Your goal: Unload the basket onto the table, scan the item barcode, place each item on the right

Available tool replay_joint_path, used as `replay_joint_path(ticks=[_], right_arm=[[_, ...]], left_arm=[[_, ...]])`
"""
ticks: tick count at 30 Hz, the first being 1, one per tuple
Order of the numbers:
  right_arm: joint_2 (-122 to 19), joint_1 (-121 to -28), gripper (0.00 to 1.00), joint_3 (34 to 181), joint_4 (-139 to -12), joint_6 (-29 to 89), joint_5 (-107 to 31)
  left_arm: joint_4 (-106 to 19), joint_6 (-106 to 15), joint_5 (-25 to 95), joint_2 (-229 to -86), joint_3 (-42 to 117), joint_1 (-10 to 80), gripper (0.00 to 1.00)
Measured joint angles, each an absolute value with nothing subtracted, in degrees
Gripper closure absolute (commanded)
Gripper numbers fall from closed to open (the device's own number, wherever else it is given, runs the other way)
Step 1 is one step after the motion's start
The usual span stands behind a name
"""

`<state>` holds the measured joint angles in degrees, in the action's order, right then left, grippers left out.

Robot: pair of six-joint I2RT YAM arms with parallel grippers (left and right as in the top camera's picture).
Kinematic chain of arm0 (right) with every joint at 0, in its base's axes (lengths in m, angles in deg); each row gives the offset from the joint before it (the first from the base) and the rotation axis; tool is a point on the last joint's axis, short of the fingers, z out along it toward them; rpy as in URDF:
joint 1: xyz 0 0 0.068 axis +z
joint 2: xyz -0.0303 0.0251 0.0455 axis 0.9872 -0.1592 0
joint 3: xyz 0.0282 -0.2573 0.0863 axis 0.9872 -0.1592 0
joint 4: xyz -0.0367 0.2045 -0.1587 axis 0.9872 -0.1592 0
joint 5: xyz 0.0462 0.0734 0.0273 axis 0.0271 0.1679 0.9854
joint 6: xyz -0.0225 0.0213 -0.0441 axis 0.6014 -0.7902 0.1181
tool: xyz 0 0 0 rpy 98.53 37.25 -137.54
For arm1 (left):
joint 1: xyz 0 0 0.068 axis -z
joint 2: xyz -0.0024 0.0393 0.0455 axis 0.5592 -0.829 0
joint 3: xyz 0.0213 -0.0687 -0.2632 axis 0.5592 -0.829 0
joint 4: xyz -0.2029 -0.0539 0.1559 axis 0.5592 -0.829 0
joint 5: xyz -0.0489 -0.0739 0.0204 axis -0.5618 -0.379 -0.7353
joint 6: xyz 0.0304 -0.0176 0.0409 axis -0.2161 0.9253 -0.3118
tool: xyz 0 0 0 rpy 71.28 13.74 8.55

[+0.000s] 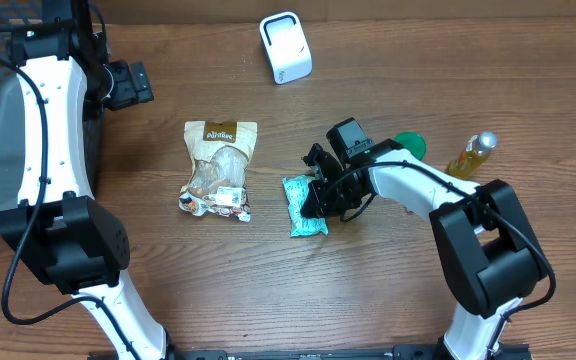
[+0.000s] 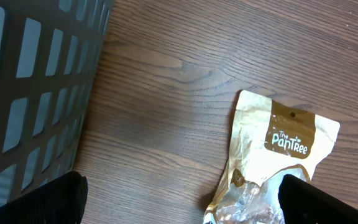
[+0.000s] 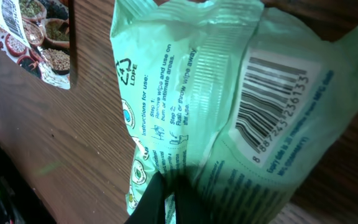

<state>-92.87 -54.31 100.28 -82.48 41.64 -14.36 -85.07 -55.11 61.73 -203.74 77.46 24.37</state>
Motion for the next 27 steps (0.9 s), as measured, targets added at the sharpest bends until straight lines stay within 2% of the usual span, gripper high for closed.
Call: replay_joint_path(ticks=[3, 8, 11, 15, 27], right_arm=[[-94.01, -54.18, 0.92, 103.41, -87.64, 42.91, -15.19], [-97.20, -53.55, 0.91, 113.92, -100.86, 45.90, -20.04], [-97.55, -53.51, 0.91, 119.56, -104.16, 46.88, -21.57], [-97.55, -53.46, 0.91, 123.85, -105.06, 47.47, -22.01], [-98.64, -53.46, 0.92, 121.60, -98.18, 43.34, -23.60]], left_arm=[[-85.02, -55.11, 61.73, -203.74, 77.46, 24.37, 0.00], [-85.07, -55.11, 61.73, -203.74, 77.46, 24.37, 0.00], [-85.07, -55.14, 61.73, -203.74, 77.46, 24.37, 0.00], [-85.07, -55.14, 61.73, -203.74, 77.46, 24.37, 0.00], [-85.07, -55.14, 61.73, -203.74, 77.46, 24.37, 0.00]])
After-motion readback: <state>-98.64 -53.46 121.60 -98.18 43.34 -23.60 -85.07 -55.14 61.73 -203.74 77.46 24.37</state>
